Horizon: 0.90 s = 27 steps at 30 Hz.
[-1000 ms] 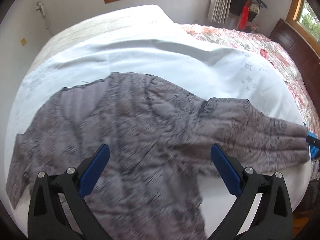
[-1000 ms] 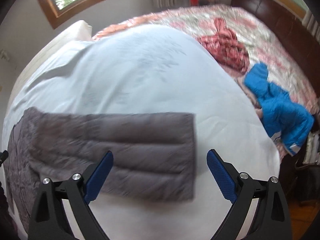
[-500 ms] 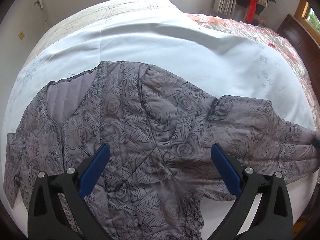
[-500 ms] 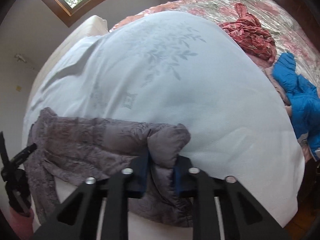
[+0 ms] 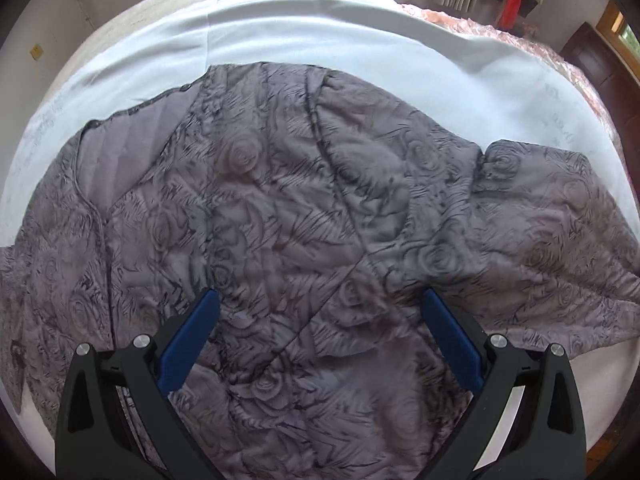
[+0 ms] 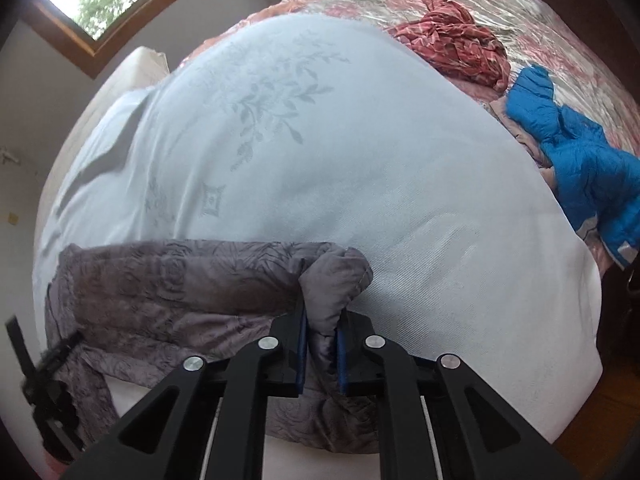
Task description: Fold large clothes
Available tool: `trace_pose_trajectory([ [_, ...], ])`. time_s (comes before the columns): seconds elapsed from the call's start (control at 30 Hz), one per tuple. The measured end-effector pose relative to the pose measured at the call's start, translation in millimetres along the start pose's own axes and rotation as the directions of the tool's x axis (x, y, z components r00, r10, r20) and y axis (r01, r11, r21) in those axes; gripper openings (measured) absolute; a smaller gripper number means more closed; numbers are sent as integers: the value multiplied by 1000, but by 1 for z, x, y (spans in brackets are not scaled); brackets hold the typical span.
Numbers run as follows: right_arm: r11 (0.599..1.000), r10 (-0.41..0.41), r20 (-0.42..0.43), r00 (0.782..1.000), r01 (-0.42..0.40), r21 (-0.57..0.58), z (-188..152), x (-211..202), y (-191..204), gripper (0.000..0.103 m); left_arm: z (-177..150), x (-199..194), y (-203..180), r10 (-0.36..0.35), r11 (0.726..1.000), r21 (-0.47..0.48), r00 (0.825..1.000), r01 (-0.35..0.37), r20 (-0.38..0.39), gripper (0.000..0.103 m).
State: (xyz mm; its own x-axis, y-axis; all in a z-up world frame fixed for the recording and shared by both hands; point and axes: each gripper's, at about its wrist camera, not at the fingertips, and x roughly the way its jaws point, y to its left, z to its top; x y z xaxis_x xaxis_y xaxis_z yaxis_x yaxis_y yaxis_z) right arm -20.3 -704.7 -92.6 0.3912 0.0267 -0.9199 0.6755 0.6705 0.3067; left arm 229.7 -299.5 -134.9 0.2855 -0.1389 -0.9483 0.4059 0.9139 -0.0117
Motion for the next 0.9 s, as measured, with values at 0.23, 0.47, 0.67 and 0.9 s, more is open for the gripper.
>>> trace_pose_trajectory([
  [0.23,948,297,-35,954,-299,-110,-18,-46,100,11,-8,-40,32,-6,1000,16,997,4,80,100],
  [0.47,857,440,-180,880,-471,-209,-50,-28,235,11,-22,-72,70,-16,1000,-1,993,17,115,100],
  [0.67,820,435,-279,856,-505,-270,-70,19,338,11,-37,-76,109,-13,998,-64,994,20,106,100],
  [0.9,815,364,-362,858,-482,-323,-97,84,386,11,-47,-80,148,-36,993,-105,993,48,109,100],
])
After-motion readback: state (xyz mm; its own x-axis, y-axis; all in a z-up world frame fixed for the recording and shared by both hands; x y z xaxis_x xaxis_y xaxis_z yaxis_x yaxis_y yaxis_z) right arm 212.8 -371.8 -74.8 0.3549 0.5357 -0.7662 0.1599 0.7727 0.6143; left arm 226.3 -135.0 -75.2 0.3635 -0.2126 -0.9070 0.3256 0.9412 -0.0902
